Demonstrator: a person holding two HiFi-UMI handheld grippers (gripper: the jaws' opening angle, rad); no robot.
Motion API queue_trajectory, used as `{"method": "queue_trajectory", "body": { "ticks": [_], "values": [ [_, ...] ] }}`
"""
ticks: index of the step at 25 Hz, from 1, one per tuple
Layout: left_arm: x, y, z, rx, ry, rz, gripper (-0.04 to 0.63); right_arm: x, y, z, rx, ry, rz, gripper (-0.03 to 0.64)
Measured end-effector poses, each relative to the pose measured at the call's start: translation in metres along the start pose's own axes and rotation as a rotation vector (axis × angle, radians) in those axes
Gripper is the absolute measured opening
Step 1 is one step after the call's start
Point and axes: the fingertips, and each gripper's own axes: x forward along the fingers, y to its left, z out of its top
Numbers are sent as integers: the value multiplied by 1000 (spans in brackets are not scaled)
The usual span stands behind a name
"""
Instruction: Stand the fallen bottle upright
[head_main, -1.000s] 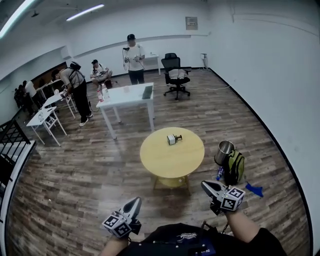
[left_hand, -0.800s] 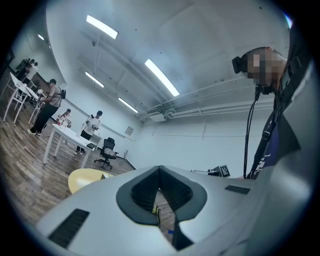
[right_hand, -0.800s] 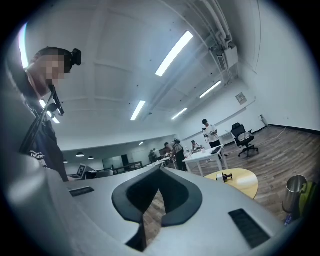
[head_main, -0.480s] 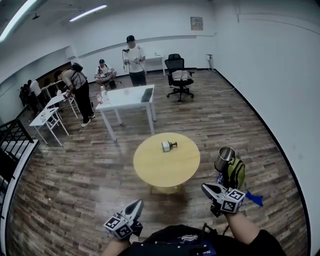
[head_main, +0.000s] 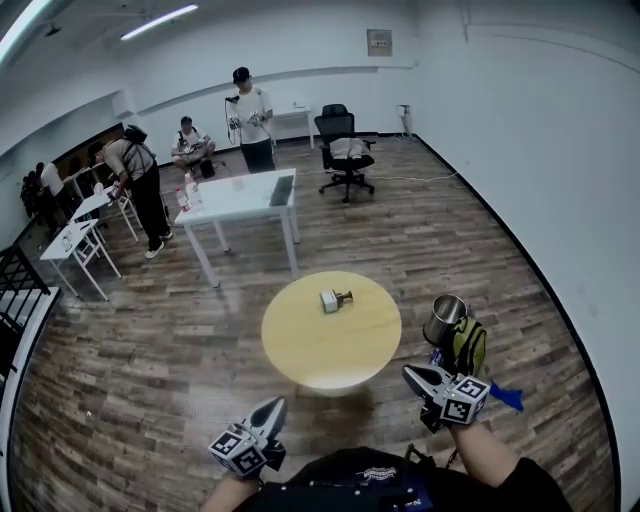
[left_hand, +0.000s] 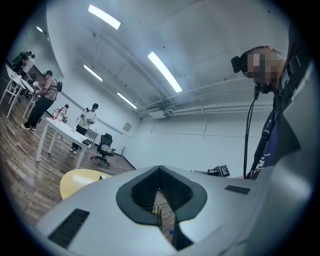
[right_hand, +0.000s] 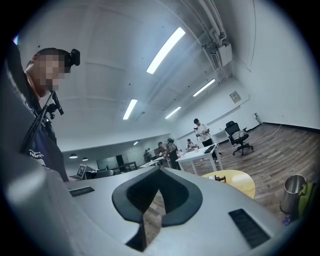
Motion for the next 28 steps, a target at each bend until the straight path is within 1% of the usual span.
{"method": "queue_trajectory", "body": {
  "ticks": [4,8,13,17,19,22,24,28],
  "values": [
    [6,54,29,23,11,-39,6,54,3,10,-26,-12,-19,20],
    [7,104,59,35,14,-71,6,104,3,18,-30,-34,-52,20],
    [2,162,85,41,25,-83,6,159,2,18,-38,-58,-76,20],
    [11,197,92,28,29,-71,6,194,-7,12,-28,-40,-67,20],
    [19,207,89,22,34,-68,6,202,-18,11,-28,-31,-62,20],
    [41,211,82,26,43,-61,6,204,-48,15,-21,-35,-57,20],
    [62,211,80,30,38,-46,6,203,-70,23,-13,-32,-48,20],
    [115,201,77,26,11,3,6,200,-124,43,-15,-14,0,20]
  ]
}}
